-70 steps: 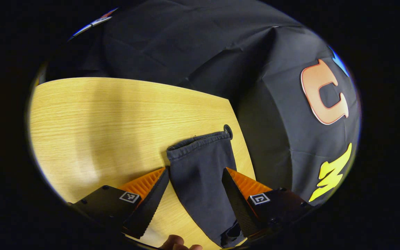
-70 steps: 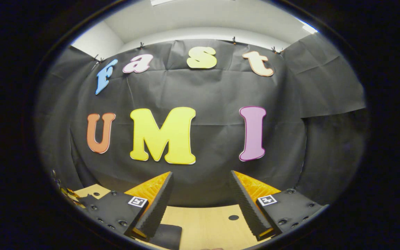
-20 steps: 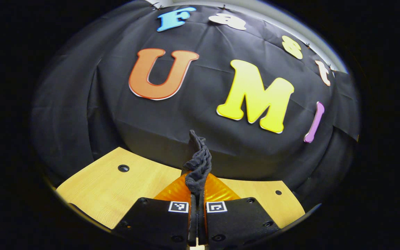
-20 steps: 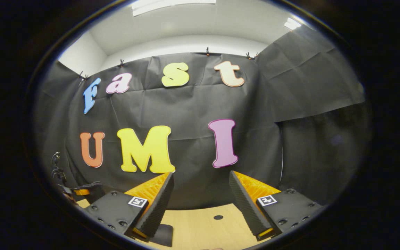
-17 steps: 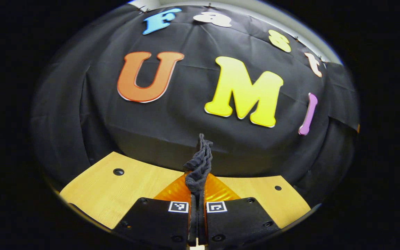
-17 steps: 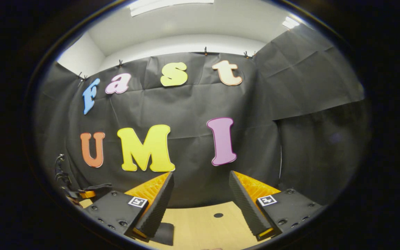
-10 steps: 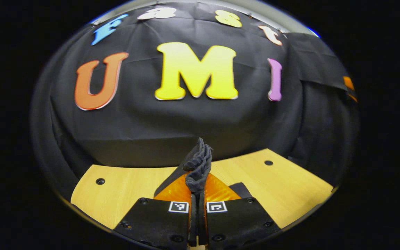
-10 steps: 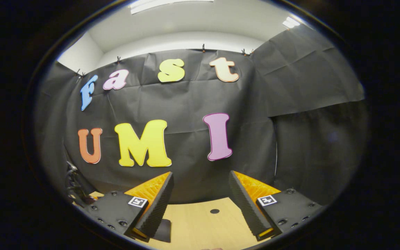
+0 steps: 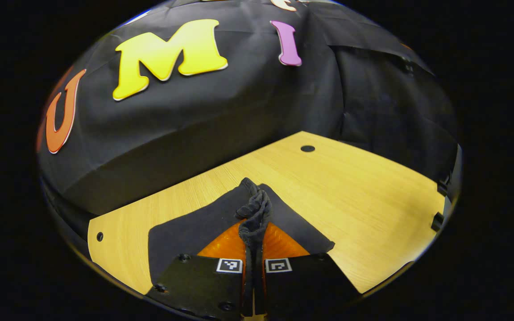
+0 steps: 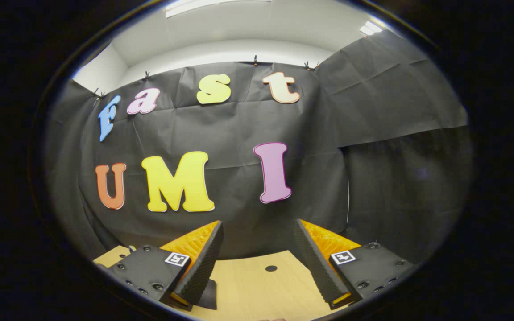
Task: Grasp the waist and the cuffs of the jeans and fold them to make the two legs overlap; first hold the waist and fold one-third of the jeans toward the cuffs, then hold the cuffs and fold the remaining one-third in the same direction to finish folding.
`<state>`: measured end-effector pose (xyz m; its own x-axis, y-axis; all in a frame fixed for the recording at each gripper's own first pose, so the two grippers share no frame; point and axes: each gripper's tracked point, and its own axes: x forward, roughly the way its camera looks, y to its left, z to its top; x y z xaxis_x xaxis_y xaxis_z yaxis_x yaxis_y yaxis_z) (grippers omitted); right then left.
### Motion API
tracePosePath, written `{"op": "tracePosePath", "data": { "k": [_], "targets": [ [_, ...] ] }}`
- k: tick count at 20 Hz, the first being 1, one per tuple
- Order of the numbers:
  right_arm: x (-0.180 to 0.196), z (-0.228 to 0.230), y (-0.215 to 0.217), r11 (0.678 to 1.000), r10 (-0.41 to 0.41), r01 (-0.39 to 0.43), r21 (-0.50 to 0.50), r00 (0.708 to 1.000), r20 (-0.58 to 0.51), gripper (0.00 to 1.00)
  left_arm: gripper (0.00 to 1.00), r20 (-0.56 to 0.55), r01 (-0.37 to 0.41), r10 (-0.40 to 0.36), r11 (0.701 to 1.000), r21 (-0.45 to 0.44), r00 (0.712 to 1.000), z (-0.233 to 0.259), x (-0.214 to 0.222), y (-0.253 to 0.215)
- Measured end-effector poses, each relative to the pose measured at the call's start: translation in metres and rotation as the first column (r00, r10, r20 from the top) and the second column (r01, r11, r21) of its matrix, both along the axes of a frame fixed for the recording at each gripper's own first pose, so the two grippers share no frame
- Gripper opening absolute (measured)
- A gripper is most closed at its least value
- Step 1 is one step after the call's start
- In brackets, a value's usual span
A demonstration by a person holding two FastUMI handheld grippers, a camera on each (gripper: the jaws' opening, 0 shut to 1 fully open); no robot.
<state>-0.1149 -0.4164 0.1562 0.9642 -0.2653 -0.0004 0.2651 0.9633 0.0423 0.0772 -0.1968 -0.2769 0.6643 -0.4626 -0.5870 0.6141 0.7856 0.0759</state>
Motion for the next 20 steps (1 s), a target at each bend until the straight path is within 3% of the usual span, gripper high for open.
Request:
{"op": "tracePosePath", "data": {
  "k": [2,5,6,7,11,12,14,15,16,17,18,20],
  "targets": [
    [-0.003,-0.003,-0.006,1.0,-0.014,0.014,0.008,1.0,-0.008,0.94,0.05,-0.004,0.041,-0.041,0.998,0.044,0.999,-0.018,-0.005,-0.009],
    [-0.003,-0.007,-0.014,0.999,-0.038,0.038,0.014,0.999,-0.021,1.0,0.05,-0.044,0.097,-0.093,0.99,0.103,0.995,-0.046,-0.013,-0.011],
    [-0.002,-0.009,-0.015,0.999,-0.042,0.042,0.013,0.999,-0.025,0.94,0.05,-0.059,0.112,-0.105,0.987,0.112,0.993,-0.051,-0.014,-0.011],
    [-0.001,-0.009,-0.014,0.999,-0.04,0.041,0.016,0.999,-0.03,0.99,0.05,-0.063,0.12,-0.113,0.986,0.118,0.992,-0.053,-0.014,-0.011],
    [0.007,-0.012,-0.007,1.0,-0.022,0.023,0.006,0.999,-0.042,0.99,0.1,-0.107,0.155,-0.145,0.983,0.094,0.984,-0.056,-0.021,-0.015],
    [0.009,-0.012,-0.004,1.0,-0.015,0.015,0.001,0.999,-0.044,0.99,0.36,-0.096,0.143,-0.133,0.984,0.104,0.986,-0.057,-0.017,-0.015],
    [0.012,-0.014,-0.001,1.0,-0.006,0.005,-0.008,0.999,-0.05,0.98,0.65,-0.083,0.118,-0.109,0.987,0.113,0.991,-0.053,-0.012,-0.005],
    [0.013,-0.016,0.0,1.0,-0.004,0.003,-0.017,0.998,-0.057,0.98,0.73,-0.086,0.106,-0.097,0.988,0.108,0.992,-0.054,-0.011,-0.005],
    [0.016,-0.019,-0.001,1.0,-0.007,0.005,-0.031,0.998,-0.064,0.94,0.89,-0.083,0.09,-0.082,0.991,0.099,0.993,-0.05,-0.009,-0.003],
    [0.018,-0.02,-0.002,0.999,-0.009,0.006,-0.038,0.998,-0.069,0.99,0.84,-0.083,0.078,-0.072,0.994,0.079,0.994,-0.046,-0.008,-0.004],
    [0.02,-0.022,-0.001,0.999,-0.006,0.003,-0.036,0.997,-0.074,0.99,1.0,-0.087,0.075,-0.071,0.996,0.044,0.994,-0.038,-0.01,-0.009],
    [0.025,-0.025,0.0,1.0,-0.003,0.001,-0.03,0.997,-0.081,0.99,0.98,-0.075,0.077,-0.079,0.997,-0.028,0.994,-0.018,-0.015,-0.021]
  ]
}}
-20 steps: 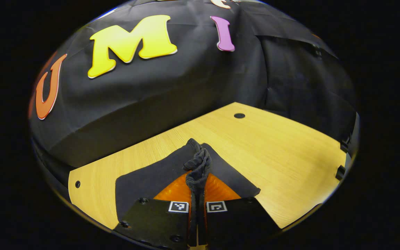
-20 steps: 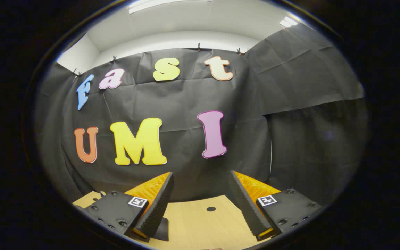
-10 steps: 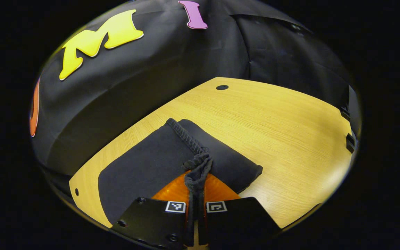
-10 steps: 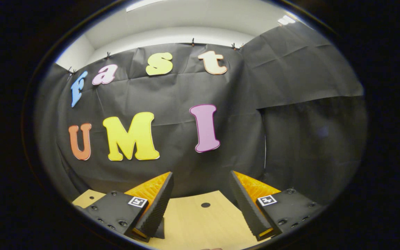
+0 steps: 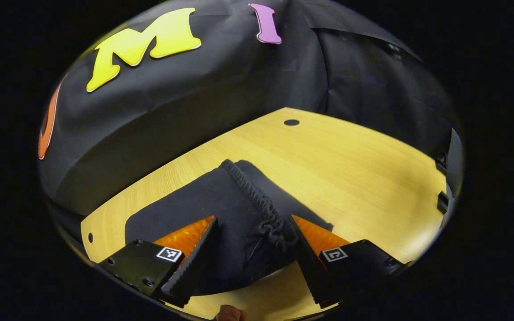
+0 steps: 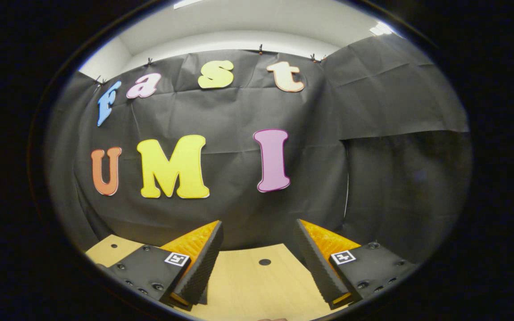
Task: Grasp the waist and the cuffs of the jeans and fold them to make the two legs overlap; first hold the waist and fold one-third of the jeans toward the cuffs, then hold the cuffs and fold the remaining one-third in the same direction to finish folding.
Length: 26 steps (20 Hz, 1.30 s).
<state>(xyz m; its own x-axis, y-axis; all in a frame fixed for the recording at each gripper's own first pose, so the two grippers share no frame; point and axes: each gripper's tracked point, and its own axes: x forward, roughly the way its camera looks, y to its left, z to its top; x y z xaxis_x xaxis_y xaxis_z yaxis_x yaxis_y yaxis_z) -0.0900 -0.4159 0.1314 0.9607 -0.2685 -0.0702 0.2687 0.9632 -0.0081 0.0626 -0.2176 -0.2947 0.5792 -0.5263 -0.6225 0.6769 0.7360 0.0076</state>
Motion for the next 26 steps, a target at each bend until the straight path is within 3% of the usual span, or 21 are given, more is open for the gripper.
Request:
{"op": "tracePosePath", "data": {
  "k": [4,5,8,9,11,12,15,16,20,24,26],
  "targets": [
    [0.014,-0.005,0.013,1.0,0.024,-0.024,0.004,1.0,-0.005,0.99,0.97,0.07,-0.009,0.017,0.994,-0.108,0.997,0.054,-0.001,-0.007],
    [0.019,-0.007,0.017,0.999,0.033,-0.033,0.003,0.999,-0.009,0.94,0.97,0.083,-0.02,0.031,0.991,-0.136,0.996,0.068,-0.001,-0.004],
    [0.029,-0.004,0.033,0.998,0.068,-0.068,-0.002,0.998,-0.001,0.94,0.98,0.138,-0.075,0.102,0.979,-0.187,0.985,0.107,0.006,0.017],
    [0.033,-0.004,0.038,0.997,0.078,-0.078,0.001,0.997,0.001,0.99,0.98,0.151,-0.098,0.131,0.973,-0.209,0.98,0.12,0.01,0.028],
    [0.041,-0.001,0.051,0.995,0.104,-0.104,0.009,0.995,0.01,0.94,0.98,0.169,-0.148,0.192,0.959,-0.242,0.967,0.142,0.015,0.051],
    [0.045,0.0,0.058,0.993,0.117,-0.117,0.012,0.993,0.015,0.99,0.98,0.187,-0.179,0.23,0.95,-0.256,0.955,0.155,0.017,0.066],
    [0.056,0.009,0.081,0.987,0.157,-0.157,0.014,0.987,0.037,0.94,0.98,0.239,-0.254,0.337,0.914,-0.317,0.911,0.195,0.029,0.102],
    [0.061,0.011,0.086,0.986,0.164,-0.165,0.014,0.985,0.043,0.99,0.97,0.244,-0.277,0.37,0.897,-0.343,0.896,0.208,0.031,0.113],
    [0.077,0.014,0.115,0.98,0.193,-0.195,0.044,0.98,0.057,0.94,0.97,0.251,-0.361,0.502,0.819,-0.446,0.828,0.254,0.032,0.148],
    [0.087,0.012,0.132,0.979,0.186,-0.19,0.077,0.981,0.057,0.98,1.0,0.331,-0.435,0.595,0.783,-0.444,0.732,0.292,0.035,0.185],
    [0.089,0.007,0.142,0.974,0.191,-0.196,0.109,0.98,0.055,0.99,0.97,0.342,-0.451,0.618,0.768,-0.454,0.708,0.302,0.033,0.193]
  ]
}}
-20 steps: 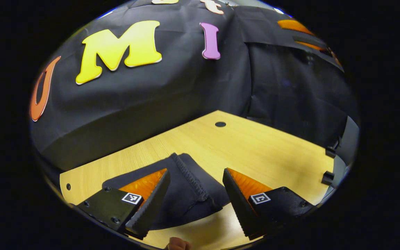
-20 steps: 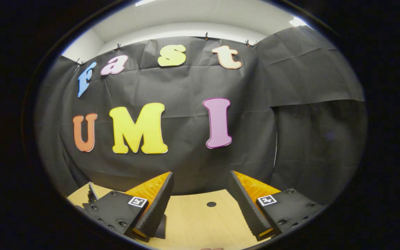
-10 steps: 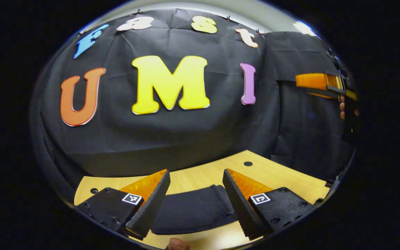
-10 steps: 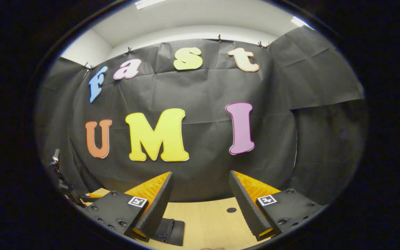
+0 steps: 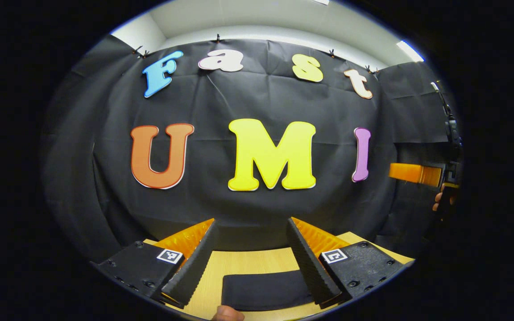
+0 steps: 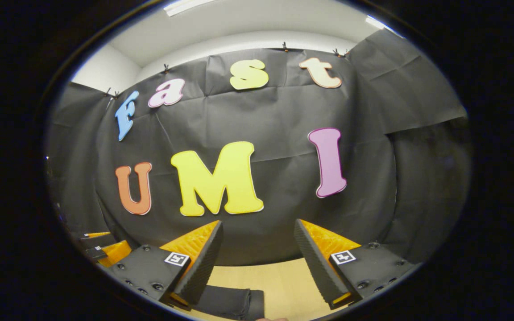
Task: Grasp the waist and the cuffs of the jeans and fold them to make the two legs overlap; first hold the waist and fold one-third of the jeans toward the cuffs, then hold the cuffs and fold the remaining one-third in the same direction to finish folding.
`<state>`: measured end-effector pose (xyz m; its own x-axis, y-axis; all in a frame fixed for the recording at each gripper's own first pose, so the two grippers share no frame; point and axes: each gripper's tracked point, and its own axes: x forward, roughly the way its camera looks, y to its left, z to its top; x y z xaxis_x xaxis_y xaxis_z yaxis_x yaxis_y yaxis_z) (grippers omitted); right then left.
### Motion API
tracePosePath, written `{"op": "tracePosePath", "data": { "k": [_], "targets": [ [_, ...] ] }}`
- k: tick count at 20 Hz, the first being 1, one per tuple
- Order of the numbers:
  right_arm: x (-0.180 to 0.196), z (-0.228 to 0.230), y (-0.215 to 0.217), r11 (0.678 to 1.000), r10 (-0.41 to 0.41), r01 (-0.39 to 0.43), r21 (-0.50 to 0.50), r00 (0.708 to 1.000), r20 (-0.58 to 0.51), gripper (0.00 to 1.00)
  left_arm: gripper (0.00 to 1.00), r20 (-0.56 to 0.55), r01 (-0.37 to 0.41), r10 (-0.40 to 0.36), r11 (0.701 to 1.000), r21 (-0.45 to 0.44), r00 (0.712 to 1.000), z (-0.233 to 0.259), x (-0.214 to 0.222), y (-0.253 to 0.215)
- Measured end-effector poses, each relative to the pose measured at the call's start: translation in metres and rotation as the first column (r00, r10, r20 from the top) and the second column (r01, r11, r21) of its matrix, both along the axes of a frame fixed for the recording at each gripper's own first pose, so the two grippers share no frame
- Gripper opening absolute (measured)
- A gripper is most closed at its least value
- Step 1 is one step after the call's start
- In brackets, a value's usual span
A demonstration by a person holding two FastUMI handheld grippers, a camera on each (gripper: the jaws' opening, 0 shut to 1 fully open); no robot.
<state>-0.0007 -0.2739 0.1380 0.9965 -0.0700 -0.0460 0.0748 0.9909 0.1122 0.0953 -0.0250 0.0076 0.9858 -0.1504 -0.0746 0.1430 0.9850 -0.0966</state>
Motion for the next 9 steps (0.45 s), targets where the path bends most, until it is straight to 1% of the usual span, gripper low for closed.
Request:
{"op": "tracePosePath", "data": {
  "k": [1,2,3,4,5,6,7,8,9],
  "targets": [
    [0.001,-0.004,0.004,1.0,0.003,-0.003,0.012,1.0,-0.005,0.94,0.97,0.002,-0.014,0.014,1.0,-0.004,1.0,0.002,0.0,0.002],
    [0.001,-0.01,0.008,1.0,0.007,-0.007,0.017,1.0,-0.016,0.99,0.97,0.008,-0.024,0.024,1.0,-0.007,1.0,0.004,-0.002,0.005],
    [0.001,-0.015,0.012,1.0,0.014,-0.013,0.016,1.0,-0.026,0.99,0.97,0.01,-0.03,0.03,1.0,-0.008,0.999,0.005,-0.004,0.007],
    [0.001,-0.019,0.016,1.0,0.019,-0.019,0.012,0.999,-0.035,0.94,0.97,0.013,-0.033,0.033,0.999,-0.004,0.999,0.006,-0.005,0.008],
    [0.0,-0.023,0.018,1.0,0.023,-0.022,0.008,0.999,-0.04,0.94,0.97,0.012,-0.035,0.035,0.999,0.001,0.999,0.005,-0.004,0.009],
    [-0.002,-0.026,0.02,1.0,0.027,-0.027,0.005,0.999,-0.042,0.99,0.97,0.009,-0.036,0.036,0.999,0.003,0.999,0.004,-0.005,0.01],
    [-0.004,-0.029,0.022,1.0,0.029,-0.029,0.0,0.999,-0.045,0.97,0.89,0.005,-0.037,0.037,0.999,0.003,0.999,0.005,-0.007,0.011],
    [-0.005,-0.031,0.024,0.999,0.032,-0.032,-0.005,0.998,-0.048,0.96,0.97,0.001,-0.038,0.038,0.999,0.002,0.999,0.005,-0.008,0.011],
    [-0.006,-0.032,0.026,0.999,0.034,-0.035,-0.011,0.998,-0.049,0.94,0.97,0.001,-0.039,0.039,0.999,0.002,0.999,0.006,-0.01,0.012]
  ]
}}
